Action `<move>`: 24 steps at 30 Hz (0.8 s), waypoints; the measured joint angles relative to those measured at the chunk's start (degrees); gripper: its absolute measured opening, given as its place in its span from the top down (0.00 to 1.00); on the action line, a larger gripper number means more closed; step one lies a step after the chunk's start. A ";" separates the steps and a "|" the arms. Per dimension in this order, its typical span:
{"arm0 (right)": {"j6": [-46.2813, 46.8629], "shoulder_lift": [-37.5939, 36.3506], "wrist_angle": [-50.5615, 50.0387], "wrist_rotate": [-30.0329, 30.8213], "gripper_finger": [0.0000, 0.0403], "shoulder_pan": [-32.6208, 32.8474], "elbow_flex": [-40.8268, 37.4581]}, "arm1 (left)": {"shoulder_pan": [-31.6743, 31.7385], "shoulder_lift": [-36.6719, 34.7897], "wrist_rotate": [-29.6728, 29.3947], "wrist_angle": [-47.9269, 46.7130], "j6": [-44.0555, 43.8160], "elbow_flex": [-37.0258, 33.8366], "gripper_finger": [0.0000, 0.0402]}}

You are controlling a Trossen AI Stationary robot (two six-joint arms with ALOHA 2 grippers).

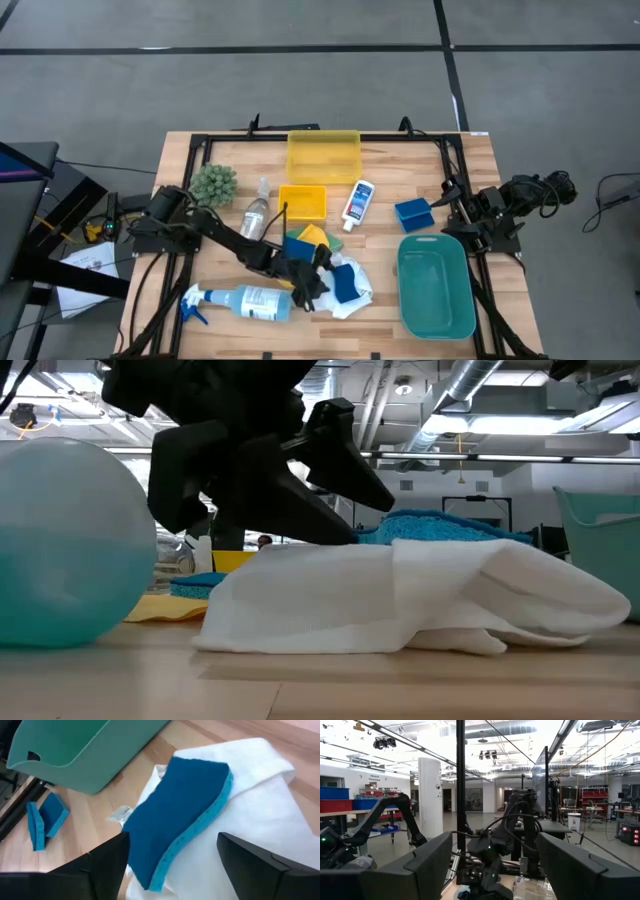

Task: Pick & Place Kitchen Items
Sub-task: Put the blue sponge into the bottom yellow bin

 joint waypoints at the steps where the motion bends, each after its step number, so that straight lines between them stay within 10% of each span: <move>1: 0.00 0.00 -0.02 0.00 0.30 0.02 0.00 | 0.00 0.00 0.03 0.41 0.00 0.00 0.28; 24: -0.17 0.00 -0.37 0.00 0.30 0.00 0.00 | 3.10 1.28 5.07 1.68 7.26 -0.07 0.37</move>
